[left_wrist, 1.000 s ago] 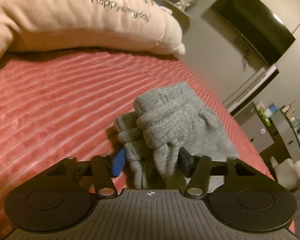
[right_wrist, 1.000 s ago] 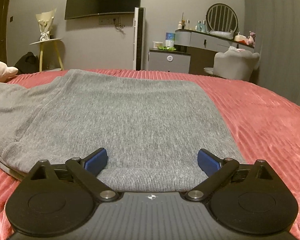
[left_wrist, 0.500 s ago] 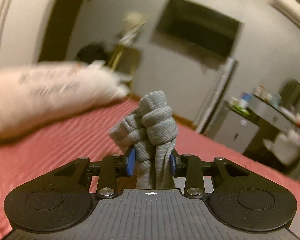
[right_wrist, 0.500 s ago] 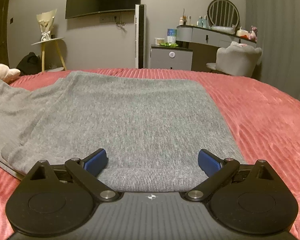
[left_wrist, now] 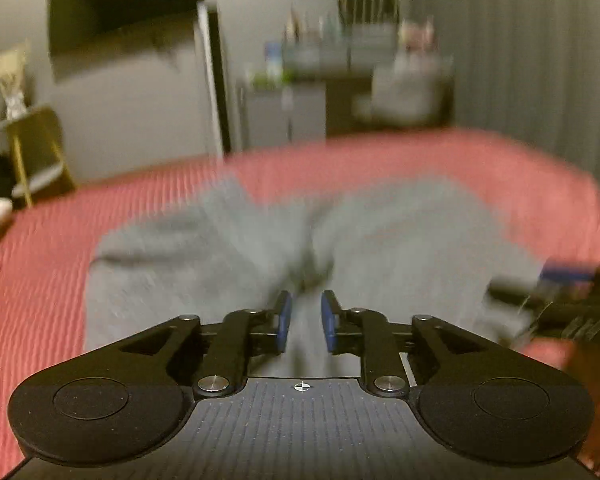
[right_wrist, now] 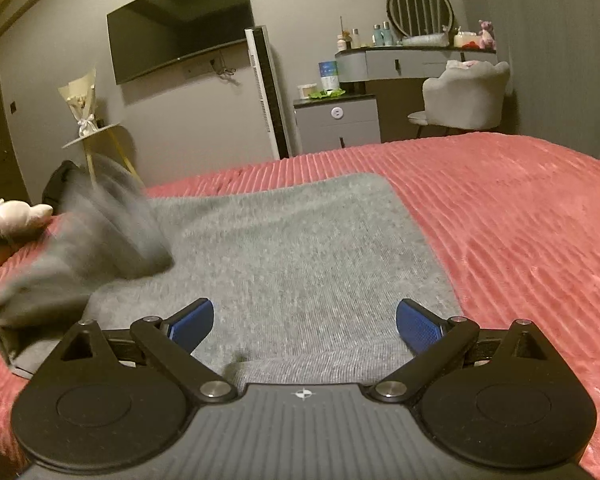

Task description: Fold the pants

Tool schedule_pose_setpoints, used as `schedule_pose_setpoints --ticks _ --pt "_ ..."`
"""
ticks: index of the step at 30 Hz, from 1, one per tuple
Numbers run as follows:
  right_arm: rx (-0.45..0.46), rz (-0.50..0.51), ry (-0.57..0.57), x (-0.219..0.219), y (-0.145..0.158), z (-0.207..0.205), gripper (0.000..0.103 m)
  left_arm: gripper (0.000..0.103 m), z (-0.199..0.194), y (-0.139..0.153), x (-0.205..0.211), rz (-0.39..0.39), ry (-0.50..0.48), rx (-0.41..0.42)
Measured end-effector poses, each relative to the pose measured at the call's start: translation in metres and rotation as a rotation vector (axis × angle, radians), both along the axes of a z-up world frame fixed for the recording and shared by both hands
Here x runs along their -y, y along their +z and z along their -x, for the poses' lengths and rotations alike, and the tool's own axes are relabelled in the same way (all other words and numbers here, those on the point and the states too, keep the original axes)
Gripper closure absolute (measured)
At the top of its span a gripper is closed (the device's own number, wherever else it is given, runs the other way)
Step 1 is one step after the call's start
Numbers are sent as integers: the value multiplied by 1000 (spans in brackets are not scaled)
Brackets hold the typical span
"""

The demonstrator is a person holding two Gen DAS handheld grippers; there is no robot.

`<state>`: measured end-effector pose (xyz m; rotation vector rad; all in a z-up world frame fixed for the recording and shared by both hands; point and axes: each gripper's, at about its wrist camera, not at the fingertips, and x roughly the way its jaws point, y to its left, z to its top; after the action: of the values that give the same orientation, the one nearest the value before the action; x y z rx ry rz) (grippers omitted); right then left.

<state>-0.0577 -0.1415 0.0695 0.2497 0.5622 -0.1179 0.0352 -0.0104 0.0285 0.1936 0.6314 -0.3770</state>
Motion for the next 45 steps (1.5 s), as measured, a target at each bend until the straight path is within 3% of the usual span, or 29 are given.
schedule_pose_setpoints --ticks 1,3,5,8,10,11,13,15,16,21,23,24,25,26,27,35,39,45 --pt "1 -11 7 2 2 1 5 71 -5 1 -5 13 16 -21" --pt "5 -61 30 6 6 4 5 31 -6 9 -25 93 61 -65" --pt "7 -148 64 10 12 0 5 21 5 14 -46 115 146 -61" --pt "5 -289 133 13 18 -21 5 13 16 8 -82 55 314 -58" --pt "-13 -366 187 9 18 -44 5 13 17 -3 -101 -5 408 -92" --pt "-37 -391 214 6 17 -57 5 14 14 -10 -114 -6 447 -147" --pt "-91 -452 266 1 13 -87 5 16 13 -19 -140 98 501 -237" --pt "-138 -486 289 -3 10 -115 5 16 14 -24 -164 218 553 -270" --pt "-158 -496 302 -5 7 -127 5 16 16 -24 -169 230 578 -273" --pt "-293 -617 342 -17 -17 -178 5 18 6 -36 -169 140 623 -323" --pt "-297 -648 350 -25 -23 -187 5 21 2 -38 -166 134 605 -332" --pt "-290 -636 355 -30 -23 -190 9 21 2 -38 -165 130 581 -329" --pt "-270 -618 364 -35 -21 -191 33 20 -1 -37 -161 118 560 -320" --pt "-248 -608 381 -38 -17 -191 47 20 -4 -37 -155 101 542 -314" --pt "-235 -581 374 -44 -14 -190 50 20 -6 -37 -152 83 536 -317" --pt "-295 -591 422 -58 -18 -192 28 20 -25 -42 -143 54 538 -329" --pt "-290 -502 430 -71 -12 -190 32 20 -21 -44 -146 40 539 -339" --pt "-242 -435 423 -79 0 -182 49 20 -17 -41 -145 35 542 -325"
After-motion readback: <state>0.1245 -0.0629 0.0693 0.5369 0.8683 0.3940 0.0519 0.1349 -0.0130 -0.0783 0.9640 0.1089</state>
